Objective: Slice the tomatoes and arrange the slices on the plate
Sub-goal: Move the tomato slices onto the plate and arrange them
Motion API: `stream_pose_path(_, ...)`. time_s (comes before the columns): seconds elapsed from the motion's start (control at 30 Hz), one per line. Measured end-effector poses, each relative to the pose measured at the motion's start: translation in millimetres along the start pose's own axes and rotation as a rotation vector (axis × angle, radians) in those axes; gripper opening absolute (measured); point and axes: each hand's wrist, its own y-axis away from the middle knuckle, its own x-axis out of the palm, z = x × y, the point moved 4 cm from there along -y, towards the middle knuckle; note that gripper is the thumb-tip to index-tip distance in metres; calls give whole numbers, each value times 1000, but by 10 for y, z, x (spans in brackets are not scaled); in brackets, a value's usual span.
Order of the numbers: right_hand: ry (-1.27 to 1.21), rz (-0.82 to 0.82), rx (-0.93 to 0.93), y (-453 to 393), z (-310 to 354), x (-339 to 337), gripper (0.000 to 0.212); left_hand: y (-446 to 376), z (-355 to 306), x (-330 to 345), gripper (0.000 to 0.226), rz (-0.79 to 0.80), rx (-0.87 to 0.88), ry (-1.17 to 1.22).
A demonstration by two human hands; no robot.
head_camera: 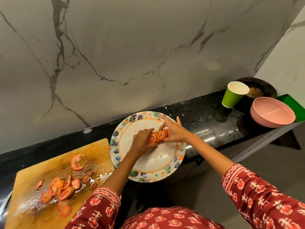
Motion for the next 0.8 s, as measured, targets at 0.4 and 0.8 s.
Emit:
stream_pose_path(0.4,-6,-12,0,11,-37,19,101,3,-32,-7,77,-30,13,-10)
stream_pose_path(0.8,-5,-38,5,37,-73,54,104,-99,-237,-30,70,-42,58,18)
